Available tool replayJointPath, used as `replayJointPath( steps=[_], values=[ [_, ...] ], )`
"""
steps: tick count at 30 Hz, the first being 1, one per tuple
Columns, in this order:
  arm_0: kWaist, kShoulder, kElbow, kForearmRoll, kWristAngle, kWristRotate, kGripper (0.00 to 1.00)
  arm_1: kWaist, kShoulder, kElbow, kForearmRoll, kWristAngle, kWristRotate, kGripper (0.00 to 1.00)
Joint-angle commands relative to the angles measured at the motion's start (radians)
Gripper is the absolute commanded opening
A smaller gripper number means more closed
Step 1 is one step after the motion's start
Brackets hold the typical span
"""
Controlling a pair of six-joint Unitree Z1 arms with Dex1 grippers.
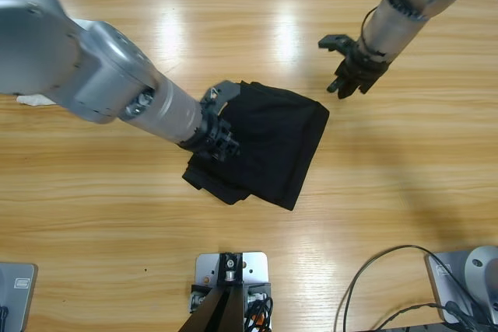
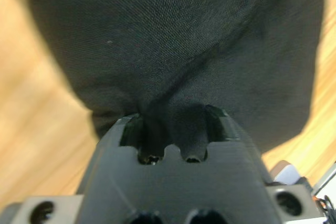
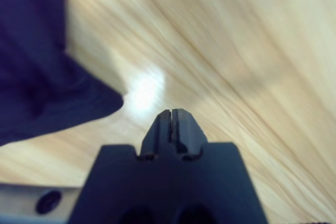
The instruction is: Fold clothes
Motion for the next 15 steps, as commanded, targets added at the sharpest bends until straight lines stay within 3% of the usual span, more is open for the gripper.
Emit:
replayJointPath(
  steps=[1,2,3,5,7,8,9,11,15],
  values=[
    [-0.01,-0.21,0.009,-0.002,0.096,-0.015,0.968,0.051,-0.215,0.012,0.065,0.019,0.042,0.965],
    [-0.01,-0.21,0.017,0.006,0.098,-0.026,0.968,0.068,-0.221,0.007,0.07,0.054,0.05,0.972],
    [-0.01,-0.206,0.031,0.014,0.099,-0.033,0.975,0.094,-0.216,-0.004,0.072,0.107,0.048,0.891],
    [-0.036,-0.192,0.064,0.015,0.099,-0.028,0.987,0.126,-0.176,-0.049,0.089,0.226,0.0,0.409],
    [-0.095,-0.166,0.084,0.015,0.114,0.01,0.939,0.134,-0.129,-0.118,0.123,0.277,-0.004,0.012],
    [-0.122,-0.153,0.086,0.015,0.137,0.038,0.85,0.134,-0.11,-0.153,0.14,0.274,-0.009,0.0],
    [-0.142,-0.14,0.082,0.015,0.146,0.061,0.642,0.134,-0.094,-0.183,0.153,0.266,-0.016,0.0],
    [-0.153,-0.129,0.078,0.015,0.148,0.078,0.035,0.123,-0.058,-0.249,0.205,0.26,-0.019,0.0],
    [-0.15,-0.138,0.08,0.026,0.186,0.054,0.0,0.117,-0.009,-0.311,0.237,0.254,-0.027,0.0]
  ],
)
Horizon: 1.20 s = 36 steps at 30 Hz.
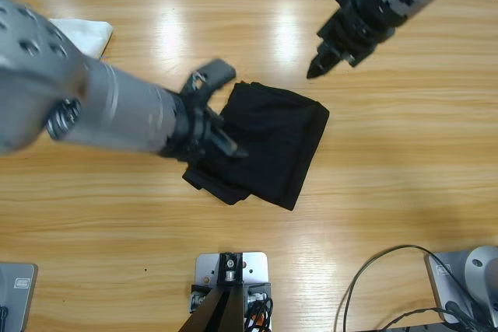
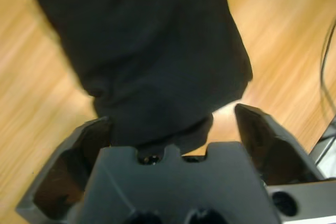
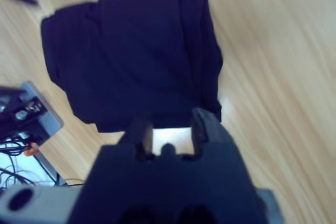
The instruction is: Fold clothes
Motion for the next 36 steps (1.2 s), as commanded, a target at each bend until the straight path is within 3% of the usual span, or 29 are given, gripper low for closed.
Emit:
replayJointPath(
  steps=[1,4,12,24,32,36],
  values=[
    [-0.028,0.056,0.032,0.032,0.065,-0.011,0.0,-0.004,0.159,-0.139,0.091,0.008,-0.025,0.0],
    [-0.024,0.11,0.042,0.048,0.056,-0.054,0.0,-0.004,0.212,-0.188,0.103,0.014,-0.025,0.0],
    [-0.017,0.223,0.03,0.042,0.021,-0.102,0.0,-0.006,0.369,-0.223,0.124,0.148,-0.025,0.0],
    [-0.017,0.308,-0.06,0.041,0.022,-0.127,0.0,0.052,0.465,-0.228,0.118,0.206,-0.017,0.0],
    [-0.017,0.291,-0.051,0.043,0.021,-0.125,0.0,0.028,0.558,-0.343,0.103,0.201,-0.011,0.0],
    [-0.017,0.281,-0.03,0.042,0.02,-0.125,0.0,-0.027,0.563,-0.366,0.103,0.149,-0.002,0.0]
  ],
)
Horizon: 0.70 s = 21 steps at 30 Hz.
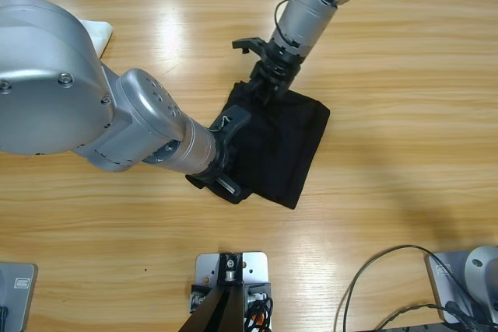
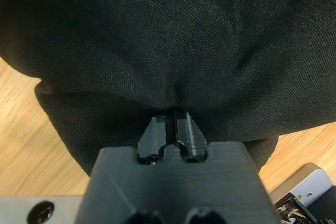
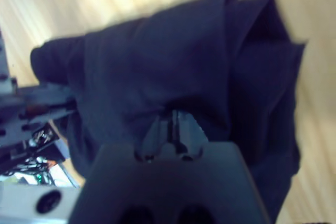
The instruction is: Fold clothes
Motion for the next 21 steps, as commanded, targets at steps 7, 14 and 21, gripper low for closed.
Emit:
replayJointPath(
  steps=[7,14,21],
  values=[
    [0.003,0.02,0.045,0.001,-0.012,-0.026,0.0,-0.133,0.054,-0.023,0.007,-0.155,0.016,0.0],
    [0.042,-0.163,0.069,0.006,0.039,-0.032,0.0,-0.177,-0.262,0.057,0.039,-0.197,0.013,0.019],
    [0.224,-0.437,0.075,0.084,0.043,-0.036,0.672,-0.175,-0.574,0.19,0.185,-0.218,0.097,1.0]
  ],
)
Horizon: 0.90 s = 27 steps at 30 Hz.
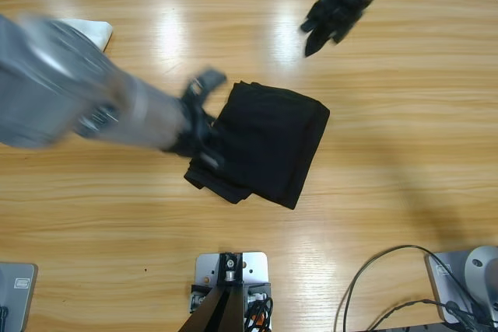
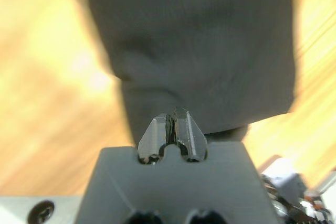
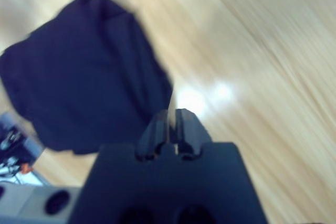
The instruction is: Fold clothes
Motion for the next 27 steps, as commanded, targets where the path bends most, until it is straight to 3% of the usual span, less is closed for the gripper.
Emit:
replayJointPath(
  steps=[1,3,7,9,11,13,17,21,24,27],
  values=[
    [0.181,-0.27,0.057,0.086,0.015,-0.021,0.715,-0.011,-0.354,0.206,0.117,-0.023,0.097,1.0],
    [0.241,-0.33,0.107,0.102,0.015,-0.054,0.715,-0.004,-0.423,0.288,0.118,-0.015,0.095,1.0],
    [0.459,-0.463,0.209,0.147,0.01,-0.128,0.716,0.014,-0.53,0.391,0.116,-0.006,0.09,1.0],
    [0.555,-0.499,0.219,0.172,0.01,-0.175,0.894,0.014,-0.559,0.422,0.114,-0.007,0.11,1.0],
    [0.626,-0.505,0.217,0.183,0.0,-0.306,0.964,0.014,-0.575,0.454,0.097,-0.006,0.151,1.0],
    [0.646,-0.504,0.213,0.195,-0.005,-0.412,0.964,0.014,-0.588,0.491,0.047,0.013,0.228,1.0],
    [0.644,-0.493,0.203,0.25,-0.037,-0.461,0.964,0.014,-0.595,0.488,0.004,0.044,0.426,1.0],
    [0.662,-0.477,0.224,0.283,-0.04,-0.315,0.964,0.03,-0.602,0.478,0.02,0.041,0.44,1.0],
    [0.741,-0.473,0.222,0.288,-0.063,-0.405,0.964,0.03,-0.629,0.468,0.068,0.041,0.441,1.0],
    [0.762,-0.414,0.179,0.289,-0.062,-0.467,0.964,0.031,-0.655,0.487,0.101,0.039,0.44,1.0]
  ],
)
